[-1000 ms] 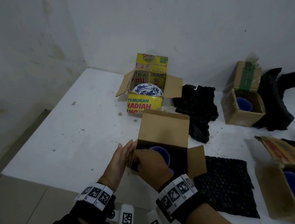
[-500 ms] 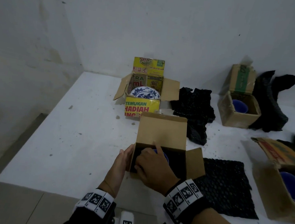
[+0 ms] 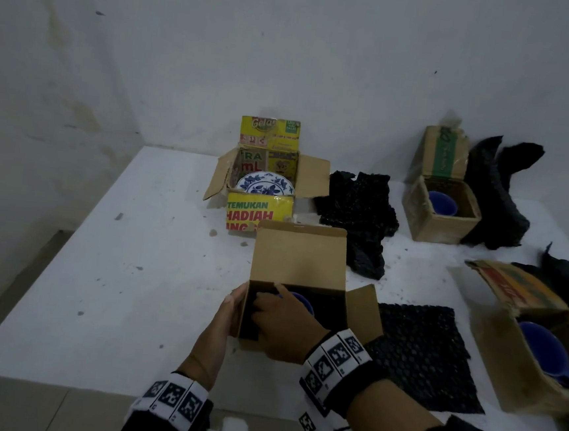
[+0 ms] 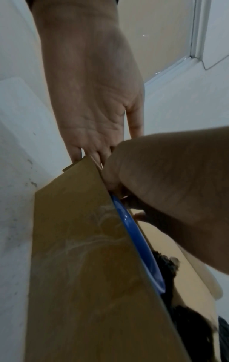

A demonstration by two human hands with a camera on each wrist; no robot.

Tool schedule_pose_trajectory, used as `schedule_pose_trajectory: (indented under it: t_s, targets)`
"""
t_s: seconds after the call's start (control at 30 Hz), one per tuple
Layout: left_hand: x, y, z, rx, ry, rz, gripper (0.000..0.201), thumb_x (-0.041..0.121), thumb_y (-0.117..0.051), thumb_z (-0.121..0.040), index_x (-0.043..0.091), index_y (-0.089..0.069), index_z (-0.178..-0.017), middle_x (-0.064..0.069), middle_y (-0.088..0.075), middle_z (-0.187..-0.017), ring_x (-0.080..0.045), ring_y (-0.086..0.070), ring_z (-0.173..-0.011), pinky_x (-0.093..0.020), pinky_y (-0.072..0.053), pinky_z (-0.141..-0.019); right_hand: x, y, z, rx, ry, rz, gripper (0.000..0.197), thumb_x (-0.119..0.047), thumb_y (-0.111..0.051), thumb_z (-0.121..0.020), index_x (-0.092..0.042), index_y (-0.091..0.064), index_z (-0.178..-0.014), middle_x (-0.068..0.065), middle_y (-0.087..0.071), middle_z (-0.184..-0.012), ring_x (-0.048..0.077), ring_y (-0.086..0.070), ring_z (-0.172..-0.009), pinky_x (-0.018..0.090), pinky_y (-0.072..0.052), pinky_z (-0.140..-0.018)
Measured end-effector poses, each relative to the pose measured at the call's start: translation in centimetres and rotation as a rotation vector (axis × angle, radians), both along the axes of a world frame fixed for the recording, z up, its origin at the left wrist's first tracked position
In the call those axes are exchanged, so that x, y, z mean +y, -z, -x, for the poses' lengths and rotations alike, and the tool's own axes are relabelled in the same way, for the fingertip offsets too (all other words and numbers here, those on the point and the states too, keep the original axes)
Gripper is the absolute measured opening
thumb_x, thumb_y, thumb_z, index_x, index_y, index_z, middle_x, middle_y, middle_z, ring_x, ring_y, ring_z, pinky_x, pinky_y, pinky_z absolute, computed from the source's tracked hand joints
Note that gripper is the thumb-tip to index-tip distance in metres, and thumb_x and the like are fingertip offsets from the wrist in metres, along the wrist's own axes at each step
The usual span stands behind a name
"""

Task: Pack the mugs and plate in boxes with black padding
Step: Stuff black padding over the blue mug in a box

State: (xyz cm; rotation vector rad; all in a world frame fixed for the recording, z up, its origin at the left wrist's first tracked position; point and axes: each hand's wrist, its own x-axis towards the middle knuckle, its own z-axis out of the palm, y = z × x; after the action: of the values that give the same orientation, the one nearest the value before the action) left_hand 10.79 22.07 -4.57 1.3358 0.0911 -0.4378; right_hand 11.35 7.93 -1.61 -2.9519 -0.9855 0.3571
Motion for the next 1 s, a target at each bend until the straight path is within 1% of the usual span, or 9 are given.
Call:
schedule_pose_trajectory:
  t_s: [0.1, 0.23, 0.33, 0.43, 0.57, 0.67, 0.8, 0.9, 1.0]
  targets:
    - [-0.5, -1.4, 0.1, -0.105, -0.026, -0.125, 0.036, 0.019, -0.027, -0.101, 0.021, -0.04, -0.135, 0.006, -0.045, -0.133, -0.006, -0.044, -0.119, -0.009, -0.039, -0.088, -1.3, 0.1, 1.1, -0.084, 0.062, -0.293, 0.024, -0.014, -0.049, -0.086, -0.007, -0.07, -0.095, 0.011, -0.063, -0.114, 0.03, -0.047, -0.123, 0.048, -0.029, -0.109]
    - [-3.1, -2.7, 1.5, -0.336, -0.087, -0.329, 0.025, 0.018, -0.051, -0.094, 0.029, -0.05, -0.116, 0.006, -0.054, -0.122, -0.011, -0.051, -0.115, -0.023, -0.043, -0.09, -5.2, -1.3, 3.9, -0.297, 0.247, -0.671, 0.021, -0.014, -0.045, -0.078, -0.015, -0.066, -0.079, 0.002, -0.064, -0.091, 0.017, -0.054, -0.088, 0.027, -0.04, -0.084]
    - [-6.8, -4.5, 3.8, -0.469, -0.1, -0.335, 0.02, 0.023, -0.053, -0.086, 0.032, -0.056, -0.104, 0.007, -0.059, -0.108, 0.001, -0.057, -0.097, -0.014, -0.047, -0.08, -9.5, -2.2, 5.9, -0.45, 0.415, -0.783, 0.017, -0.009, -0.048, -0.076, -0.015, -0.063, -0.08, 0.0, -0.061, -0.084, 0.016, -0.054, -0.081, 0.032, -0.043, -0.074]
    - [-11.0, -5.9, 6.7, -0.508, 0.043, -0.274, 0.017, 0.031, -0.055, -0.082, 0.03, -0.061, -0.098, 0.01, -0.063, -0.097, -0.002, -0.059, -0.093, -0.018, -0.048, -0.078, -14.4, -1.8, 8.1, -0.512, 0.583, -0.772, 0.014, -0.01, -0.045, -0.081, -0.014, -0.059, -0.082, 0.002, -0.058, -0.082, 0.021, -0.052, -0.078, 0.037, -0.044, -0.068]
    - [-16.1, -6.1, 10.2, -0.434, 0.327, -0.188, 0.014, 0.022, -0.055, -0.084, 0.025, -0.063, -0.096, 0.012, -0.066, -0.095, -0.004, -0.061, -0.094, -0.014, -0.046, -0.081, -19.7, -0.2, 11.2, -0.419, 0.887, -0.698, 0.021, -0.009, -0.052, -0.079, -0.013, -0.06, -0.098, 0.003, -0.057, -0.096, 0.022, -0.053, -0.092, 0.032, -0.045, -0.077]
    - [-19.2, -4.6, 11.5, -0.444, 0.451, -0.324, 0.019, 0.016, -0.054, -0.091, 0.031, -0.059, -0.1, 0.014, -0.06, -0.105, 0.005, -0.054, -0.101, -0.006, -0.039, -0.083, -22.5, 1.5, 12.7, -0.197, 1.033, -0.575, 0.038, -0.01, -0.057, -0.083, -0.012, -0.051, -0.12, 0.006, -0.053, -0.118, 0.023, -0.047, -0.114, 0.03, -0.041, -0.092]
    - [-22.1, -1.4, 11.7, -0.456, 0.373, -0.579, 0.029, 0.02, -0.053, -0.09, 0.043, -0.047, -0.107, 0.017, -0.046, -0.124, 0.003, -0.041, -0.119, -0.025, -0.037, -0.104, -25.6, 4.2, 12.9, 0.043, 1.136, -0.61, 0.061, -0.014, -0.057, -0.083, -0.01, -0.033, -0.139, 0.008, -0.042, -0.139, 0.022, -0.04, -0.13, 0.035, -0.036, -0.108]
    - [-23.4, 0.6, 10.8, -0.337, 0.25, -0.77, 0.042, 0.02, -0.054, -0.088, 0.034, -0.042, -0.127, 0.006, -0.032, -0.145, -0.012, -0.022, -0.139, -0.029, -0.025, -0.113, -27.0, 6.0, 12.6, 0.121, 1.141, -0.605, 0.071, -0.024, -0.055, -0.079, -0.012, -0.025, -0.142, 0.009, -0.039, -0.143, 0.024, -0.039, -0.131, 0.039, -0.038, -0.107]
    - [-24.5, 1.9, 9.7, -0.174, 0.11, -0.79, 0.057, 0.015, -0.056, -0.085, 0.027, -0.035, -0.136, -0.001, -0.029, -0.148, -0.019, -0.023, -0.139, -0.036, -0.028, -0.113, -27.3, 6.9, 12.4, 0.142, 1.171, -0.536, 0.076, -0.027, -0.059, -0.083, -0.013, -0.018, -0.145, 0.01, -0.037, -0.143, 0.026, -0.04, -0.129, 0.037, -0.04, -0.105]
